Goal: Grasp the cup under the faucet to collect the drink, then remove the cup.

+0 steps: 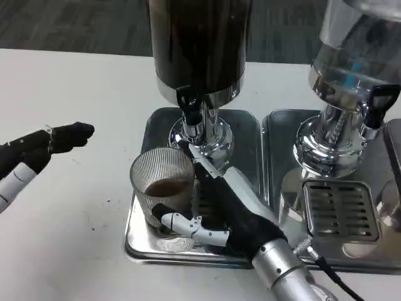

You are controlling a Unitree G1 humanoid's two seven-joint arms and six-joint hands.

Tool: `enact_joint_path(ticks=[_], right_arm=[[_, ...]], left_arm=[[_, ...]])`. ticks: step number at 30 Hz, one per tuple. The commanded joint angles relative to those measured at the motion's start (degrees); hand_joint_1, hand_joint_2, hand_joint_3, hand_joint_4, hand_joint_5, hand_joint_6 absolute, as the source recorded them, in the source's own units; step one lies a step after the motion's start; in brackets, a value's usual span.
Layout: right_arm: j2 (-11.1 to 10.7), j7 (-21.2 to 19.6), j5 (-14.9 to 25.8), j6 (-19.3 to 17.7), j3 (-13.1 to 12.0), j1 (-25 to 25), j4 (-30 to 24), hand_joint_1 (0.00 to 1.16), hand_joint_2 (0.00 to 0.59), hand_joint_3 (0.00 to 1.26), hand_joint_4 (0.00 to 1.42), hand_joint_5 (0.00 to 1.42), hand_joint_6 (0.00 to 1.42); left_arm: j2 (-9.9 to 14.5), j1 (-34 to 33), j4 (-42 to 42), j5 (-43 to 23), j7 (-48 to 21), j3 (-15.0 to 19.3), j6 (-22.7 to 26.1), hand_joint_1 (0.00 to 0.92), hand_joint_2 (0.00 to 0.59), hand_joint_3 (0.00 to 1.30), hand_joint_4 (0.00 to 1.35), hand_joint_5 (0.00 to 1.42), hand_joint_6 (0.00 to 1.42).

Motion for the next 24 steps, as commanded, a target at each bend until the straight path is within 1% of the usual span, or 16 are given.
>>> enact_joint_path(ticks=[1, 4, 5, 7, 11, 17, 20, 24], right_arm=[[0.34, 0.21, -0.20, 1.48, 0.61, 0.72, -1.45, 0.49, 0.217, 0.00, 0.00, 0.00, 0.04], [0.54, -0.72, -0.79, 1.88, 0.74, 1.02, -1.93, 0.49, 0.217, 0.00, 0.00, 0.00, 0.05], [0.77, -1.27, -0.34, 1.11, 0.54, 1.31, -1.75, 0.49, 0.217, 0.00, 0.00, 0.00, 0.05], [0.90, -1.59, -0.41, 1.10, 0.61, 1.37, -1.70, 0.49, 0.217, 0.00, 0.00, 0.00, 0.05], [0.83, -2.21, -1.67, 1.67, 1.25, 1.31, -1.98, 0.49, 0.217, 0.00, 0.00, 0.00, 0.09], [1.50, -3.26, -2.73, 2.77, 1.78, 1.41, -1.66, 0.49, 0.217, 0.00, 0.00, 0.00, 0.11], [1.93, -4.32, -3.88, 3.75, 2.27, 1.61, -2.00, 0.49, 0.217, 0.00, 0.00, 0.01, 0.16], [2.16, -4.59, -4.10, 4.25, 2.68, 1.35, -1.87, 0.49, 0.217, 0.00, 0.00, 0.02, 0.17]], left_arm=[[1.32, 0.69, 0.23, -0.57, -0.14, 0.49, 0.59, 0.000, 0.140, 0.30, 0.21, 0.20, 0.16], [1.39, 0.67, 0.20, -0.56, -0.19, 0.46, 0.68, 0.000, 0.140, 0.30, 0.21, 0.20, 0.16], [1.40, 0.70, 0.16, -0.53, -0.19, 0.44, 0.69, 0.000, 0.140, 0.30, 0.21, 0.20, 0.16], [1.39, 0.78, 0.18, -0.51, -0.16, 0.44, 0.73, 0.000, 0.142, 0.30, 0.21, 0.20, 0.16], [1.48, 0.93, 0.16, -0.54, -0.16, 0.50, 0.72, 0.000, 0.145, 0.30, 0.21, 0.20, 0.16], [1.69, 1.22, -0.05, -0.57, -0.08, 0.42, 0.79, 0.000, 0.147, 0.30, 0.21, 0.20, 0.17], [1.82, 1.27, -0.05, -0.53, -0.05, 0.44, 0.81, 0.000, 0.147, 0.30, 0.21, 0.20, 0.17], [1.96, 1.47, -0.19, -0.51, 0.04, 0.52, 0.82, 0.000, 0.148, 0.30, 0.22, 0.20, 0.17]])
